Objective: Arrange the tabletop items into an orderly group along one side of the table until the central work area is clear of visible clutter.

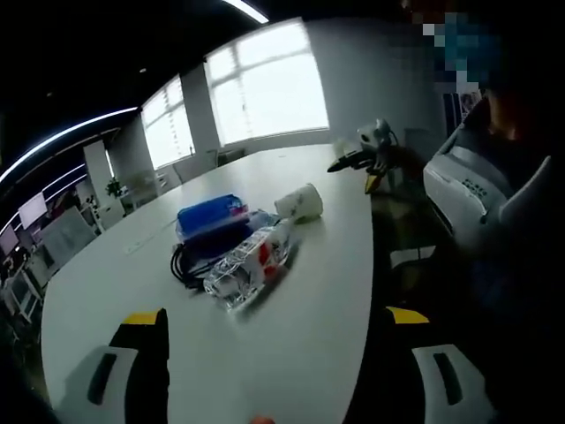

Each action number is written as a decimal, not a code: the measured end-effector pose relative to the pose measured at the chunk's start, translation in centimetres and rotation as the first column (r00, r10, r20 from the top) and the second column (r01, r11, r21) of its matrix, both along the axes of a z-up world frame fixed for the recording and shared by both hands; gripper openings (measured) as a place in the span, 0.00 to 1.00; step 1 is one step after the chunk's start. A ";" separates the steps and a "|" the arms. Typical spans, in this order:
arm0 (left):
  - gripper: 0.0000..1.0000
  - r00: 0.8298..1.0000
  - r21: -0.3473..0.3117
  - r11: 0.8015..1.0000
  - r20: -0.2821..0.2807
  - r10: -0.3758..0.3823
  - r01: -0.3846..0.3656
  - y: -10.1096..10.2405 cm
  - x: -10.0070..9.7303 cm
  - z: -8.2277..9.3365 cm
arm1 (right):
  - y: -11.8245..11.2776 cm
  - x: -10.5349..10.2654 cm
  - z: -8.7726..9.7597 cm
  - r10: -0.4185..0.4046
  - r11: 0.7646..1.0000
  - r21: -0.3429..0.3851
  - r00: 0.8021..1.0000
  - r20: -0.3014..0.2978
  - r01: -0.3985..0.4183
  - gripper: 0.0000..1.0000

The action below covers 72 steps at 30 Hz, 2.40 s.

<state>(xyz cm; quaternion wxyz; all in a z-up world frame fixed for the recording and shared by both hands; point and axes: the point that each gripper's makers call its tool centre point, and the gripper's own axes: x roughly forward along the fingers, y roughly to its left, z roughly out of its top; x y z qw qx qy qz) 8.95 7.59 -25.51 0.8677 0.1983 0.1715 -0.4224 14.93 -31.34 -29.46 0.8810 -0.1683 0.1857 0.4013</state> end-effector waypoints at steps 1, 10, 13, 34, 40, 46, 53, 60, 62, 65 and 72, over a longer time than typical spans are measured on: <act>1.00 1.000 0.000 1.000 0.000 0.000 0.000 0.0 0.0 0.0 | 0.0 0.0 0.0 -0.001 1.000 0.000 1.000 0.002 0.001 0.97; 1.00 1.000 0.005 1.000 0.009 -0.023 0.023 -0.9 0.2 0.5 | 0.3 -0.1 0.0 0.009 1.000 0.001 1.000 0.003 -0.009 0.96; 1.00 0.999 0.008 0.999 0.014 -0.036 0.035 -1.3 0.4 0.9 | 0.3 -0.2 0.1 0.011 1.000 0.000 1.000 0.003 -0.011 0.96; 1.00 0.993 0.015 0.993 0.012 -0.116 0.116 -4.8 1.3 1.3 | 0.6 -0.3 0.1 0.018 1.000 0.005 1.000 0.005 -0.018 0.96; 0.94 0.989 -0.009 0.989 0.008 -0.145 0.145 -6.0 1.8 1.3 | 0.6 -0.2 0.2 0.020 1.000 0.004 1.000 0.006 -0.020 0.96; 0.92 0.987 -0.002 0.987 -0.003 -0.163 0.163 -7.0 2.1 0.9 | 0.6 -0.2 0.2 0.021 1.000 0.002 1.000 0.005 -0.021 0.96; 0.91 0.983 0.004 0.983 -0.016 -0.185 0.185 -8.0 2.6 0.5 | 0.9 -0.2 0.0 0.026 1.000 0.002 1.000 -0.001 -0.026 0.96; 0.90 0.976 0.004 0.976 -0.032 -0.217 0.217 -9.1 2.9 0.3 | 1.0 -0.1 0.0 0.032 0.999 0.002 0.999 -0.003 -0.032 0.96; 0.89 0.974 0.004 0.975 -0.034 -0.222 0.222 -9.3 3.0 0.3 | 1.1 -0.1 -0.1 0.034 0.999 0.002 0.999 -0.004 -0.034 0.95; 0.88 0.972 0.004 0.973 -0.041 -0.230 0.231 -9.6 3.1 0.2 | 1.3 -0.2 -0.1 0.039 0.999 0.004 0.999 -0.004 -0.039 0.95; 0.80 0.967 -0.007 0.968 -0.031 -0.252 0.252 -10.3 3.8 0.4 | 1.3 -0.1 -0.1 0.043 0.999 0.003 0.999 -0.005 -0.043 0.95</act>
